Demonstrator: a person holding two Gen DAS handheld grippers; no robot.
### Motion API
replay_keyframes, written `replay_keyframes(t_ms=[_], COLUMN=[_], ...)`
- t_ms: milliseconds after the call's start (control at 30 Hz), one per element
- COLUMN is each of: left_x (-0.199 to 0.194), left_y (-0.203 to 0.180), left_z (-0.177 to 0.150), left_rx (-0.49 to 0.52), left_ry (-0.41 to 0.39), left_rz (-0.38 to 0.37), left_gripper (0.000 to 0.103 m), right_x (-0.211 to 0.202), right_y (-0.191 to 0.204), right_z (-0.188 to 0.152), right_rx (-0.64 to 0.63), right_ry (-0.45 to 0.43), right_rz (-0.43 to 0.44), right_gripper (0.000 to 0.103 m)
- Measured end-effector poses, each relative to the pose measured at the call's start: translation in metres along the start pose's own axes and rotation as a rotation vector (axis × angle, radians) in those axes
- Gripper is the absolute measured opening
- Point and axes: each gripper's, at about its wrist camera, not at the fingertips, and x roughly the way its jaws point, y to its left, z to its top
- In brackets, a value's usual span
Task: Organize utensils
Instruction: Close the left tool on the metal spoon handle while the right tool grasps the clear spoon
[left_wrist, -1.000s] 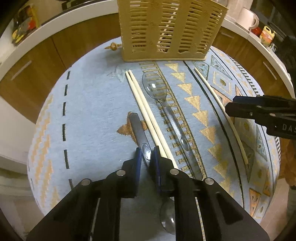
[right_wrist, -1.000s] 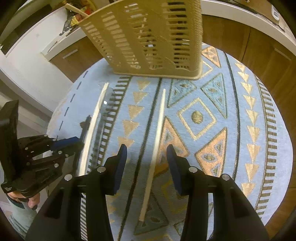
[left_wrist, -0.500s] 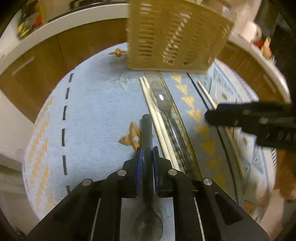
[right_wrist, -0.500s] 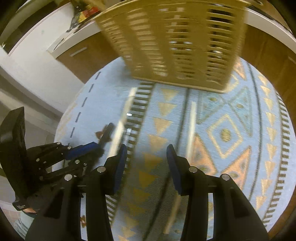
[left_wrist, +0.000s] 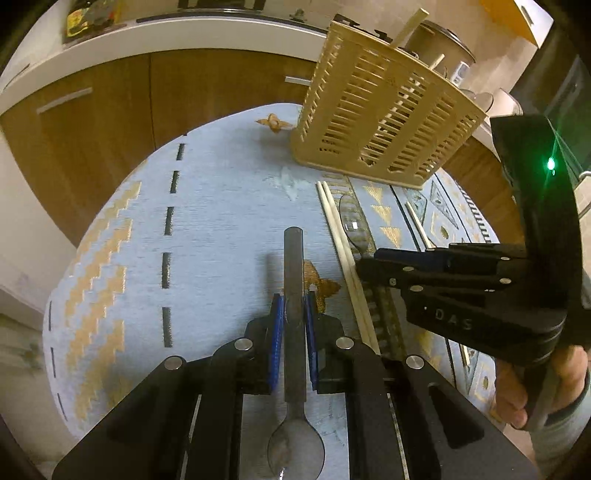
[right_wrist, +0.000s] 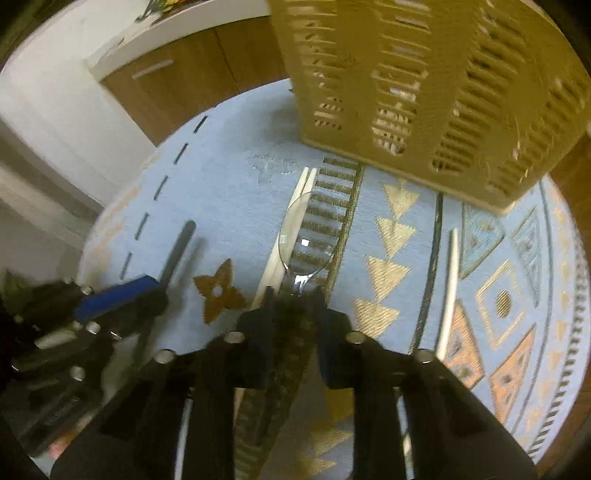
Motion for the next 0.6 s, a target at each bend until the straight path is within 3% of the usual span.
replay_keyframes(t_ms=[433,600], left_x=[-0.012,-0.032], left_y=[0.006,0.003], left_z=[0.004,0.016], left_rx=[-0.011,-0.028], left_ry=[-0.037,-0.120], left_rz=[-0.026,-0.037], left_gripper=[0.010,0.010], right_x=[0.001,-0.016], right_y=[0.009,-0.004], right_z=[0.001,-0.006], right_rx=[-0.056,-0.028], right_ry=[0.034,-0.026], right_rz=[-0.082,0.006], right_gripper=[0.012,0.010])
